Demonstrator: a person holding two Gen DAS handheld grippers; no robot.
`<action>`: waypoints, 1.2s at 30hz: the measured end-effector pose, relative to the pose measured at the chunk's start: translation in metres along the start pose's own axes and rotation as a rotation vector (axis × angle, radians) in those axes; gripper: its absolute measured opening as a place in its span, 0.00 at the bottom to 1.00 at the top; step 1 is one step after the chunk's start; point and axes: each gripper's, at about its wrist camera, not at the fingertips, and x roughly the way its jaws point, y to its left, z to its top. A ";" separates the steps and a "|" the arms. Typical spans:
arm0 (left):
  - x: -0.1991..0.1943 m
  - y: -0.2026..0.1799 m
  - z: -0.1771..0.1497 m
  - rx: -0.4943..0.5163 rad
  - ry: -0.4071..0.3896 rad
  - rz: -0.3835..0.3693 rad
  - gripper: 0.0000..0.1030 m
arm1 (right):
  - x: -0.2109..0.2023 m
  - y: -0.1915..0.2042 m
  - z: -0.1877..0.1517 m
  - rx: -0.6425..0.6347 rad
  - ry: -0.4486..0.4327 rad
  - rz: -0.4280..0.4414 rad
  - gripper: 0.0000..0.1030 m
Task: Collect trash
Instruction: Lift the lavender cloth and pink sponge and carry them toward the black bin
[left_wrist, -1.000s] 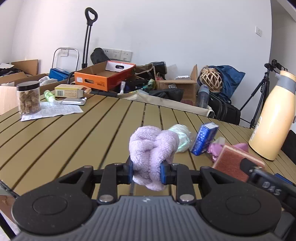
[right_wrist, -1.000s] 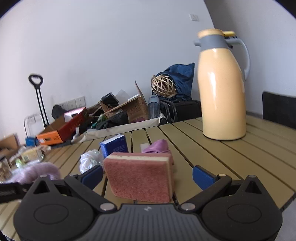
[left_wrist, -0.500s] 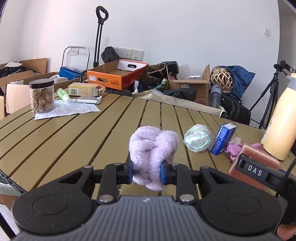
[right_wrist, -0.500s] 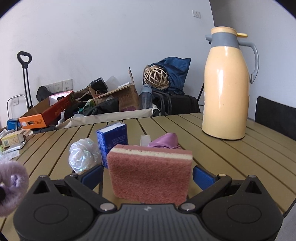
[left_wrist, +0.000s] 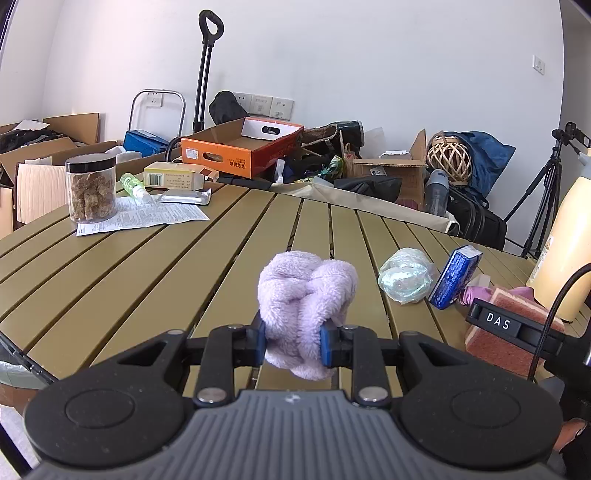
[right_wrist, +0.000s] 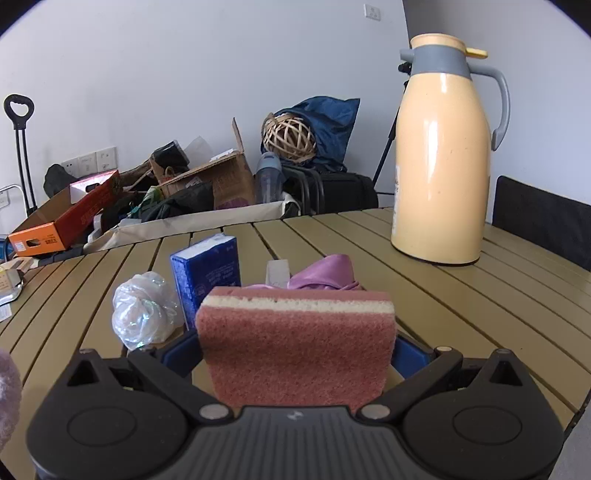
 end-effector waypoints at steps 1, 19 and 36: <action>0.000 0.000 0.000 -0.001 0.000 -0.002 0.26 | 0.002 -0.001 0.000 0.003 0.010 0.002 1.00; -0.002 -0.005 -0.002 0.003 -0.003 -0.010 0.26 | -0.002 -0.020 0.000 0.047 0.031 0.073 0.97; -0.035 -0.031 -0.016 0.049 -0.036 -0.070 0.26 | -0.067 -0.054 -0.002 -0.004 -0.021 0.209 0.96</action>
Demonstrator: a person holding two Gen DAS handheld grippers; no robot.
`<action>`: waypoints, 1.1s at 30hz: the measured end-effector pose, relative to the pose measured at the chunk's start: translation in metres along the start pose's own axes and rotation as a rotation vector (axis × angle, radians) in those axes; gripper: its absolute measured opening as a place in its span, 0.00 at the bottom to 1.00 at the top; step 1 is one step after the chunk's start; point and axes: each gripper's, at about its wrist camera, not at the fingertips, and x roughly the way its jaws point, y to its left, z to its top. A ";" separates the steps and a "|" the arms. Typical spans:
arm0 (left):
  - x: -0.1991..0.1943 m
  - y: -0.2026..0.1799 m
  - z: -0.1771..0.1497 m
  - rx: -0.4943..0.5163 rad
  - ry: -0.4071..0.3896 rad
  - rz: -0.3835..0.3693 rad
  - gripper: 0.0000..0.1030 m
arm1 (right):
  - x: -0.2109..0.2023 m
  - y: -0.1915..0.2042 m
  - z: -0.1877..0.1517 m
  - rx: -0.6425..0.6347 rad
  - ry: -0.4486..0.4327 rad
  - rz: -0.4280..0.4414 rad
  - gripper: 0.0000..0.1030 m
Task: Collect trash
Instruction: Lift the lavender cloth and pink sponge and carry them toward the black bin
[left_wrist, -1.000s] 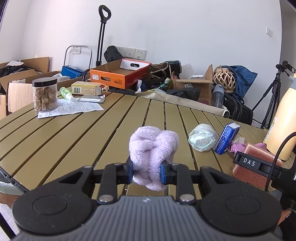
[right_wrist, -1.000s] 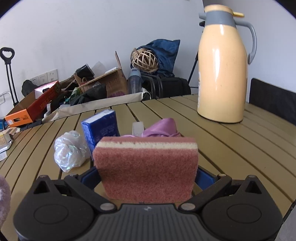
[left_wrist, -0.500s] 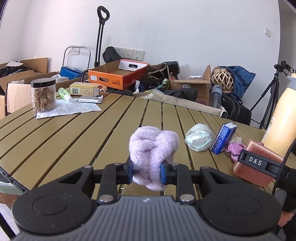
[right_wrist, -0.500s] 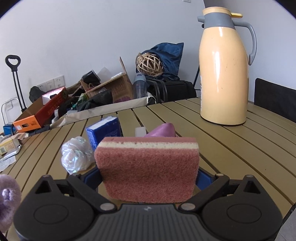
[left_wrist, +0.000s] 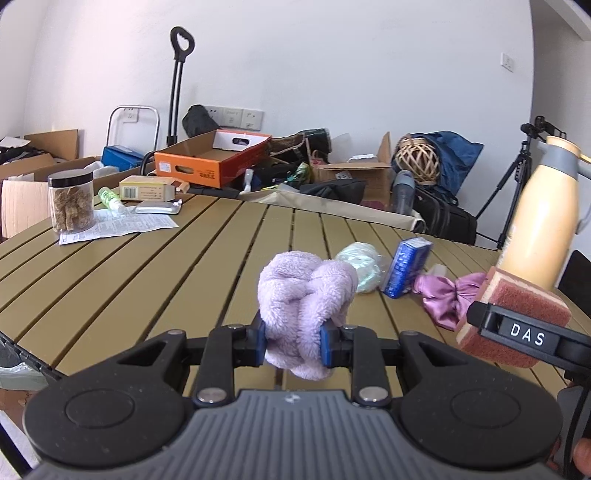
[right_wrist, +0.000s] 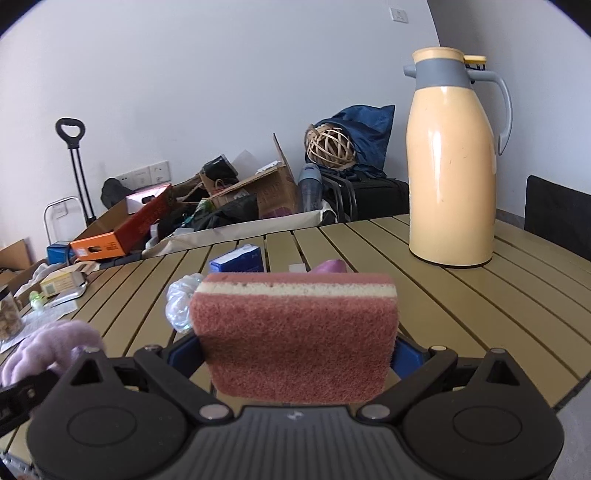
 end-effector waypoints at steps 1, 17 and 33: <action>-0.003 -0.002 -0.001 0.002 -0.003 -0.004 0.26 | -0.005 -0.002 -0.001 -0.003 -0.002 0.004 0.96; -0.058 -0.020 -0.029 0.009 -0.021 -0.044 0.26 | -0.081 -0.033 -0.026 -0.069 -0.031 0.035 0.96; -0.115 -0.022 -0.076 0.052 -0.004 -0.081 0.26 | -0.129 -0.057 -0.075 -0.119 0.022 0.069 0.96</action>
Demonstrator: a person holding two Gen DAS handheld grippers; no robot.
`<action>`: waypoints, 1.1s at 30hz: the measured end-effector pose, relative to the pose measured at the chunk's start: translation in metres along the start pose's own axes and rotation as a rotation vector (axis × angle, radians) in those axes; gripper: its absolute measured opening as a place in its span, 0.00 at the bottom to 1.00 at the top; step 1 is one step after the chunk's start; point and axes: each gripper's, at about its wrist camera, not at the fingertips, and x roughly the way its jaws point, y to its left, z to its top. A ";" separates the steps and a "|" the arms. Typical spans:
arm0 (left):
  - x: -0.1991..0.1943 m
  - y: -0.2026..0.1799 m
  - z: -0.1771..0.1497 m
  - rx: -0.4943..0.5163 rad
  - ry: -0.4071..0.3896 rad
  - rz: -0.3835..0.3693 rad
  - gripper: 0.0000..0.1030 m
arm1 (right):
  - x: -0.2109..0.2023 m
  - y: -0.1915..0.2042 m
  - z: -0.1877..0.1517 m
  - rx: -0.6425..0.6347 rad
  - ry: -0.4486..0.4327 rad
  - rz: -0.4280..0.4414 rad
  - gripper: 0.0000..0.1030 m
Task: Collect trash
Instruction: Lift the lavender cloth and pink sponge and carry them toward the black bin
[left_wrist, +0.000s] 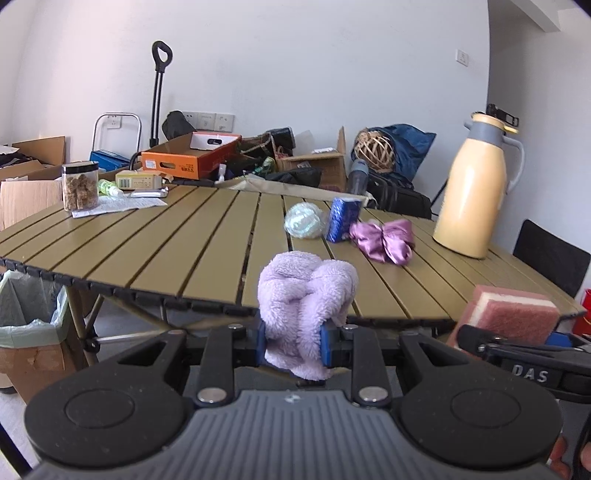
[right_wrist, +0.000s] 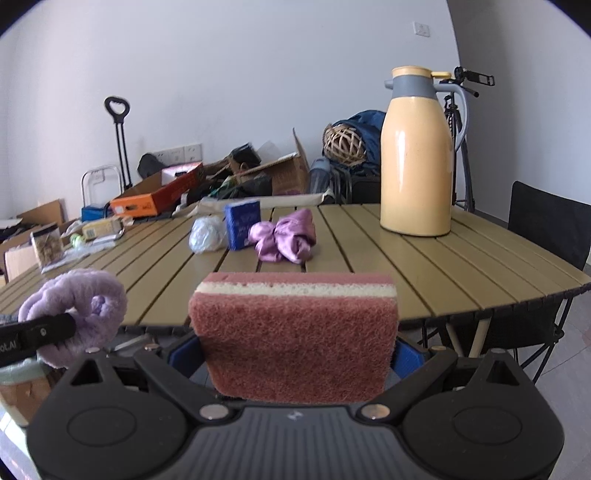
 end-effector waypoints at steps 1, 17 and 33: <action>-0.002 -0.001 -0.004 0.005 0.006 -0.003 0.26 | -0.001 0.001 -0.003 -0.005 0.010 0.005 0.96; 0.000 -0.006 -0.058 0.075 0.142 -0.002 0.26 | 0.014 0.012 -0.058 -0.038 0.231 0.090 0.96; 0.035 0.020 -0.107 0.097 0.349 0.064 0.26 | 0.055 -0.004 -0.101 -0.026 0.445 0.086 0.96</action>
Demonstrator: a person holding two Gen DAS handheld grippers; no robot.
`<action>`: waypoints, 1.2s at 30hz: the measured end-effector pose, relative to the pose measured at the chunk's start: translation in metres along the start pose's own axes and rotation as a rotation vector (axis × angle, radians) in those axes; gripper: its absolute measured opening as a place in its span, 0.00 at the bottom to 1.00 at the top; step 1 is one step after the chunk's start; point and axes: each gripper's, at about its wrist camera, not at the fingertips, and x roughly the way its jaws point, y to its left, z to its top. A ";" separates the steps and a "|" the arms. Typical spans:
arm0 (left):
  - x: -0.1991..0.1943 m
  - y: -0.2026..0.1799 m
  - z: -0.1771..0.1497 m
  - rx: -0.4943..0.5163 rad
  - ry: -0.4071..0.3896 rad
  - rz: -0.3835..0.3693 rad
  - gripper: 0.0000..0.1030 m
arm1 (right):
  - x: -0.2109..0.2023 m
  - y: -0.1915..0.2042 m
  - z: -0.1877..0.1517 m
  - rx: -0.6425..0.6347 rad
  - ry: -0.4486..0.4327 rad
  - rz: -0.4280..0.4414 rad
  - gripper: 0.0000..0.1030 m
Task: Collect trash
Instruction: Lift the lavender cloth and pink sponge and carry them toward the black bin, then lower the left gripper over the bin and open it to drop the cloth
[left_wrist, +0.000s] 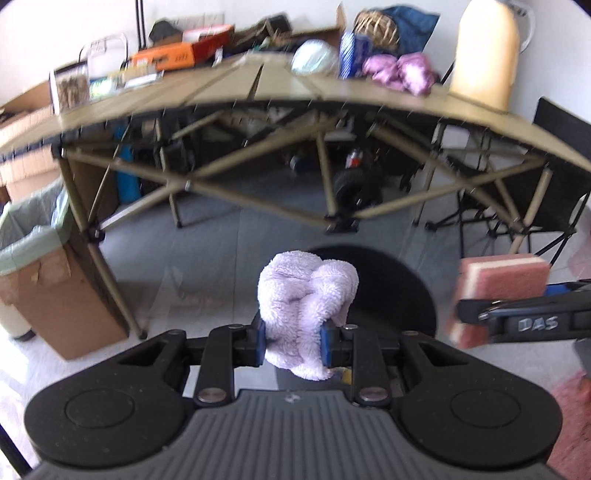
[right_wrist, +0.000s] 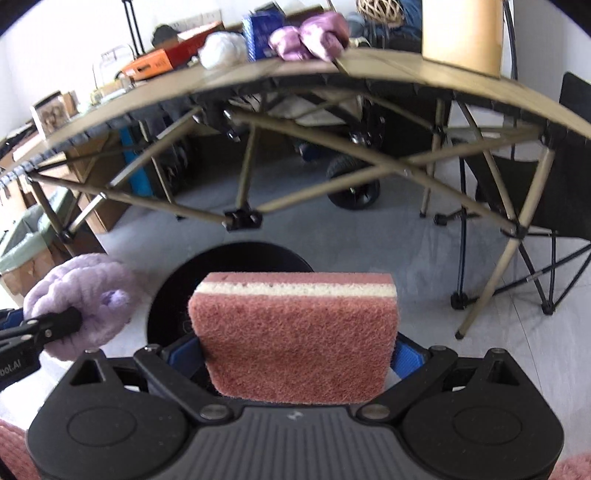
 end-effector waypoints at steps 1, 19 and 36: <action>0.004 0.002 -0.001 -0.005 0.017 0.007 0.26 | 0.004 -0.003 -0.001 0.007 0.014 -0.005 0.96; 0.045 0.032 -0.008 -0.073 0.217 0.144 0.26 | 0.032 -0.039 -0.005 0.117 0.099 -0.054 0.96; 0.051 0.010 0.014 -0.063 0.216 0.142 0.26 | 0.037 -0.055 -0.005 0.185 0.114 -0.065 0.96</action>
